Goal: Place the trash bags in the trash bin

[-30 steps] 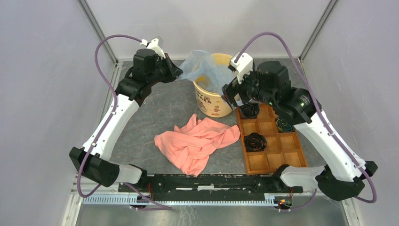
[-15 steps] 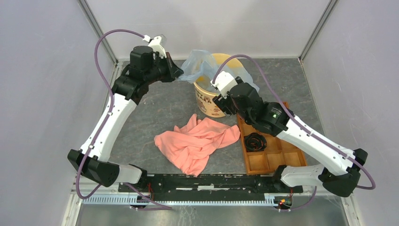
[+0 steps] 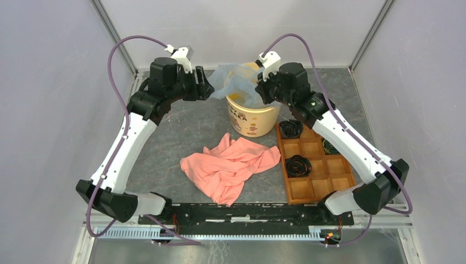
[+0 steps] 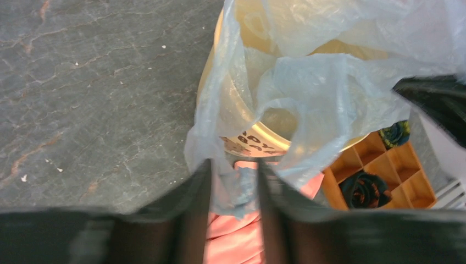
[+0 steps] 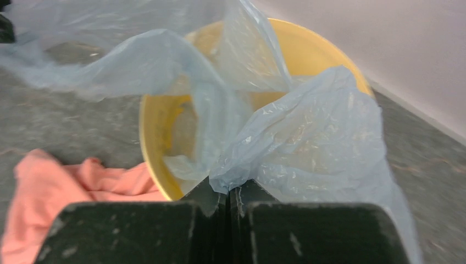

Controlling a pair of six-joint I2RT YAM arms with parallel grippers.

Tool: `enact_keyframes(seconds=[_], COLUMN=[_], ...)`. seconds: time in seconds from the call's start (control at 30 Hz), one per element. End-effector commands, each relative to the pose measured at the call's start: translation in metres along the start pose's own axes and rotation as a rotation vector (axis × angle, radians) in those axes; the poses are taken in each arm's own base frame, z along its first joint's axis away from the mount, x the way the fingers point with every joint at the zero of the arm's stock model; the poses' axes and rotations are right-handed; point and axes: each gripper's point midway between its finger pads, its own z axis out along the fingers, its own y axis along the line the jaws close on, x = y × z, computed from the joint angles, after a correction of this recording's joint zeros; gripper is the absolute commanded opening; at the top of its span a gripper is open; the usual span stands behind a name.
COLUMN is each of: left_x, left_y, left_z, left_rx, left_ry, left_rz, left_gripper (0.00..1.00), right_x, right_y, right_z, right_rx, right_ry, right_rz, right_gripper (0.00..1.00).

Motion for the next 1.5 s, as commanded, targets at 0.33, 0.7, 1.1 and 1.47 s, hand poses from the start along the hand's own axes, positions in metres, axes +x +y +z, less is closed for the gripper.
enact_keyframes(seconds=[0.33,0.7,1.1,1.47], left_x=[0.002,0.008,-0.005,-0.001], left_y=[-0.009,-0.027,-0.022,-0.007], left_z=[-0.041,-0.007,0.019,0.036], left_rx=[0.026,0.186,0.075,0.037], left_ry=[-0.184,-0.122,-0.18,-0.213], left_rz=[-0.643,-1.15,-1.298,-1.105], left_gripper=[1.0,1.0,0.93,0.17], right_x=[-0.006,-0.001,-0.002,-0.015], right_y=[0.039,0.041,0.046,0.048], right_z=[0.039,0.027,0.028,0.035], right_rx=[-0.284,-0.306,-0.333,-0.372], right_ry=[0.023,0.018,0.008,-0.023], right_rz=[0.129,0.092,0.084,0.147], right_gripper=[0.0,0.0,0.0,0.0])
